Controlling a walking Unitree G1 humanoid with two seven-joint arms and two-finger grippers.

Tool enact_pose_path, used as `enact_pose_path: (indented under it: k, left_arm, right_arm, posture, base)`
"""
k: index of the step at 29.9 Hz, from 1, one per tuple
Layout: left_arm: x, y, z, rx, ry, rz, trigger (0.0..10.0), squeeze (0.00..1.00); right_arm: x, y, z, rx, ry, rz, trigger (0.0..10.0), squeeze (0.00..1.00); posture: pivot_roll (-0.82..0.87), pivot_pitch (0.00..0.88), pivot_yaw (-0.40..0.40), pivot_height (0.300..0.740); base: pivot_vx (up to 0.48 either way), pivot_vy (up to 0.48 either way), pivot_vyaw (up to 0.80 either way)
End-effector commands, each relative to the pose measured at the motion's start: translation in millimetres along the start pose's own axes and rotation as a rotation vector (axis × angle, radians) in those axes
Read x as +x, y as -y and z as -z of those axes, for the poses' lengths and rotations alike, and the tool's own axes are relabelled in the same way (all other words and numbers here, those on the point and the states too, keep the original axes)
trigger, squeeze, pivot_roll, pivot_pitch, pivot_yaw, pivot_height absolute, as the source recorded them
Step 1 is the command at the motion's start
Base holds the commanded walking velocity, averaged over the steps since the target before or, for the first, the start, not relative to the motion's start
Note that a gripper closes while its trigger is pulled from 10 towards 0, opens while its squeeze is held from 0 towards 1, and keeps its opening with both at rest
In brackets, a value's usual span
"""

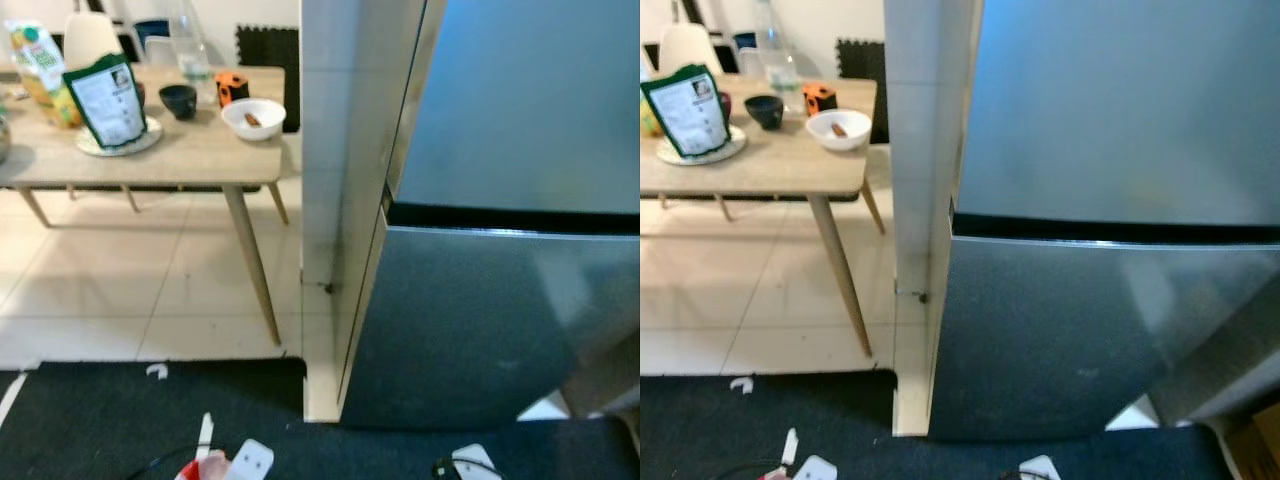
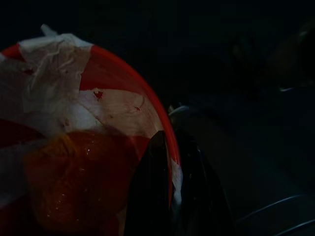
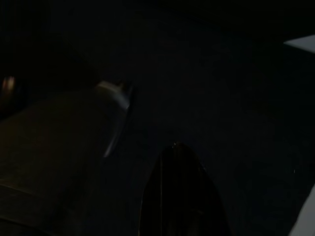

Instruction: Restocking fridge

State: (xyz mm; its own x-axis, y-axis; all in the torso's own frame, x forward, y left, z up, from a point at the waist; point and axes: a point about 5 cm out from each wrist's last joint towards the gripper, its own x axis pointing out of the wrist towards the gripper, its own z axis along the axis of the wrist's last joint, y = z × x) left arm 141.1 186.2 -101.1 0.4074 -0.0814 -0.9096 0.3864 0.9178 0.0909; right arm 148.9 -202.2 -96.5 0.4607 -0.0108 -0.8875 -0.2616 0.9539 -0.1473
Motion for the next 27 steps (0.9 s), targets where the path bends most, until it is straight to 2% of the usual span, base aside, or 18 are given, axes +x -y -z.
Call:
enact_pose_path:
  k: [1, 2, 5, 9, 11, 12, 14, 15, 16, 17, 18, 19, 22, 23, 24, 25, 26, 27]
  left_arm:
    - [-1.5, 5.2, 16, 0.0, -0.054, 0.012, 10.0, 0.0]
    - [-1.5, 5.2, 16, 0.0, -0.054, 0.012, 10.0, 0.0]
    - [-1.5, 5.2, 15, 0.003, -0.054, 0.013, 10.0, 0.0]
    - [-1.4, 5.3, 15, 0.004, -0.053, 0.013, 10.0, 0.0]
    - [-1.5, 5.2, 15, 0.007, -0.052, 0.013, 10.0, 0.0]
    - [-1.5, 5.2, 15, 0.007, -0.052, 0.013, 10.0, 0.0]
    - [-1.6, 4.6, 15, 0.009, -0.052, 0.012, 10.0, 0.0]
    - [-1.7, 4.1, 16, 0.012, -0.053, 0.012, 10.0, 0.0]
    - [-1.7, 4.1, 16, 0.012, -0.053, 0.012, 10.0, 0.0]
    - [-1.8, 3.8, 16, 0.014, -0.053, 0.012, 10.0, 0.0]
    - [-2.1, 3.0, 17, 0.017, -0.056, 0.011, 10.0, 0.0]
    - [-2.1, 3.0, 17, 0.017, -0.056, 0.011, 10.0, 0.0]
    - [-2.1, 2.8, 16, 0.018, -0.055, 0.012, 10.0, 0.0]
    - [-2.1, 2.8, 16, 0.018, -0.055, 0.012, 10.0, 0.0]
    - [-1.9, 3.1, 16, 0.016, -0.052, 0.012, 10.0, 0.0]
    - [-1.9, 3.1, 16, 0.016, -0.052, 0.012, 10.0, 0.0]
    - [-1.9, 3.2, 15, 0.012, -0.05, 0.013, 10.0, 0.0]
    - [-1.9, 3.0, 15, 0.012, -0.051, 0.013, 10.0, 0.0]
  right_arm:
    - [-1.1, 9.1, -2, 0.029, 0.029, 0.021, 10.0, 0.0]
    - [-1.1, 9.1, -2, 0.029, 0.029, 0.021, 10.0, 0.0]
    - [-1.2, 19.2, -21, 0.063, 0.118, 0.029, 10.0, 0.0]
    - [-1.6, 23.6, -30, 0.078, 0.157, 0.018, 10.0, 0.0]
    - [-3.7, 27.4, -52, 0.093, 0.267, -0.089, 10.0, 0.0]
    - [-3.7, 27.4, -52, 0.093, 0.267, -0.089, 10.0, 0.0]
    - [-8.0, 29.6, -72, 0.12, 0.371, -0.224, 10.0, 0.0]
    - [-11.6, 31.7, -83, 0.144, 0.424, -0.315, 10.0, 0.29]
    - [-11.6, 31.7, -83, 0.144, 0.424, -0.315, 10.0, 0.29]
    - [-14.3, 33.2, -89, 0.158, 0.459, -0.374, 10.0, 0.29]
    - [-23.1, 41.8, -106, 0.163, 0.546, -0.495, 10.0, 1.0]
    - [-23.1, 41.8, -106, 0.163, 0.546, -0.495, 10.0, 1.0]
    - [-38.8, 54.9, -130, 0.168, 0.671, -0.651, 10.0, 1.0]
    - [-38.8, 54.9, -130, 0.168, 0.671, -0.651, 10.0, 1.0]
    - [-54.3, 61.3, -147, 0.156, 0.777, -0.789, 10.0, 1.0]
    - [-54.3, 61.3, -147, 0.156, 0.777, -0.789, 10.0, 1.0]
    - [-75.9, 67.2, -166, 0.128, 0.906, -0.919, 10.0, 1.0]
    - [-86.9, 70.0, -176, 0.11, 0.968, -0.962, 10.0, 1.0]
  posture:
    - [-0.06, 0.077, -0.012, 0.74]
    - [-0.06, 0.077, -0.012, 0.74]
    - [-0.06, 0.077, -0.012, 0.74]
    - [-0.06, 0.077, -0.012, 0.74]
    - [-0.06, 0.077, -0.016, 0.74]
    - [-0.06, 0.077, -0.016, 0.74]
    - [-0.06, 0.076, -0.013, 0.74]
    - [-0.06, 0.076, -0.013, 0.74]
    - [-0.06, 0.076, -0.013, 0.74]
    - [-0.06, 0.076, -0.013, 0.74]
    - [-0.07, 0.074, -0.014, 0.74]
    - [-0.07, 0.074, -0.014, 0.74]
    - [-0.06, 0.076, -0.015, 0.74]
    - [-0.06, 0.076, -0.015, 0.74]
    - [-0.06, 0.078, -0.014, 0.74]
    - [-0.06, 0.078, -0.014, 0.74]
    - [-0.06, 0.081, -0.013, 0.74]
    - [-0.06, 0.082, -0.011, 0.74]
  base:
    - [0.0, 0.0, 0.0]
    - [0.0, 0.0, 0.0]
    - [0.0, 0.0, 0.0]
    - [0.0, 0.0, 0.0]
    - [0.0, 0.0, 0.0]
    - [0.0, 0.0, 0.0]
    - [0.0, 0.0, 0.0]
    - [0.0, 0.0, 0.0]
    - [0.0, 0.0, 0.0]
    - [0.0, 0.0, 0.0]
    - [0.0, 0.0, 0.0]
    - [0.0, 0.0, 0.0]
    - [0.0, 0.0, 0.0]
    - [0.0, 0.0, 0.0]
    - [0.0, 0.0, 0.0]
    - [0.0, 0.0, 0.0]
    - [0.0, 0.0, 0.0]
    - [0.0, 0.0, 0.0]
